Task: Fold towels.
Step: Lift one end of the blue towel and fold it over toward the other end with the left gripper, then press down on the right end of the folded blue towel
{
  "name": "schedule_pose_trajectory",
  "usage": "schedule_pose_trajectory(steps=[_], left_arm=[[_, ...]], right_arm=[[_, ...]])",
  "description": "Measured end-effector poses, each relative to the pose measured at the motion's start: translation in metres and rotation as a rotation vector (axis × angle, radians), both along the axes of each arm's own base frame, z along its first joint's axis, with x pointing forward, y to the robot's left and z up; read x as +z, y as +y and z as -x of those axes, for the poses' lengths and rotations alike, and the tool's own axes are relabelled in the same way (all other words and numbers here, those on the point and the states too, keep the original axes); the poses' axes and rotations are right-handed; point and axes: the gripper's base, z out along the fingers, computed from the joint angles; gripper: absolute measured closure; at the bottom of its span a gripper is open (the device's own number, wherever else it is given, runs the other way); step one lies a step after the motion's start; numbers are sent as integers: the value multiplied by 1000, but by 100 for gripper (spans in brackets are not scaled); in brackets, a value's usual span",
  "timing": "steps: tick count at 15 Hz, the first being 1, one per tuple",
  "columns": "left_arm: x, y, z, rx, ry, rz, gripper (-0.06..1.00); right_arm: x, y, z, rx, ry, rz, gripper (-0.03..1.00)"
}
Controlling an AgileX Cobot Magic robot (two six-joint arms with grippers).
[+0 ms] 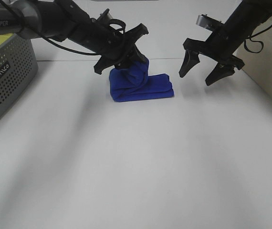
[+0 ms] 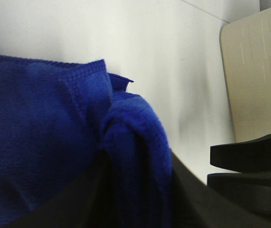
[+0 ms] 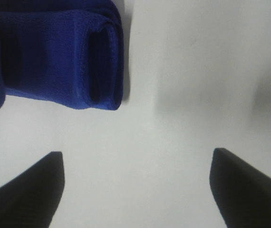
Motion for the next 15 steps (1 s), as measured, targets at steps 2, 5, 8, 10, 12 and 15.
schedule_pose_trajectory(steps=[2, 5, 8, 10, 12, 15], left_arm=[[4, -8, 1, 12, -24, 24, 38], [15, -15, -2, 35, -66, 107, 25], [36, 7, -18, 2, -180, 98, 25], [54, 36, -30, -9, -243, 86, 25], [71, 68, -37, -11, -278, 73, 25], [94, 100, -36, -53, -322, 53, 25]], right_arm=[[0, 1, 1, 4, 16, -14, 18], [3, 4, 3, 2, 37, -52, 18], [21, 9, 5, 0, 13, -125, 18], [33, 22, 5, 30, -23, -266, 18], [43, 51, 7, 100, -87, -391, 18], [32, 94, 7, 115, -135, -479, 19]])
